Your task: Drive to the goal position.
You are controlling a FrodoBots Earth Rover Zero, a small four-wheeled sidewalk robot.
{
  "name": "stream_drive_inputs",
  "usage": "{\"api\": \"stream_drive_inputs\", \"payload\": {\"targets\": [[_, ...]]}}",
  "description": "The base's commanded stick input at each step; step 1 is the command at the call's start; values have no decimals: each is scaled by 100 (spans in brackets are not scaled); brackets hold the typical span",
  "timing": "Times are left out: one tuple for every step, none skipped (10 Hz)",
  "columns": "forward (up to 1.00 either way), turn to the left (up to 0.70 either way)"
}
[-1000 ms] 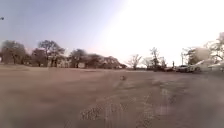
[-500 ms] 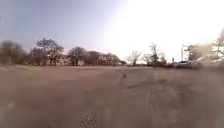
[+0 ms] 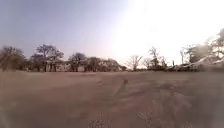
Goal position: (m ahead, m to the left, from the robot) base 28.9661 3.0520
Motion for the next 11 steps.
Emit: {"api": "stream_drive_inputs", "payload": {"targets": [[70, 0], [70, 0], [70, 0], [70, 0], [70, 0], [70, 0], [70, 0], [70, 0], [70, 0], [70, 0], [70, 0]]}}
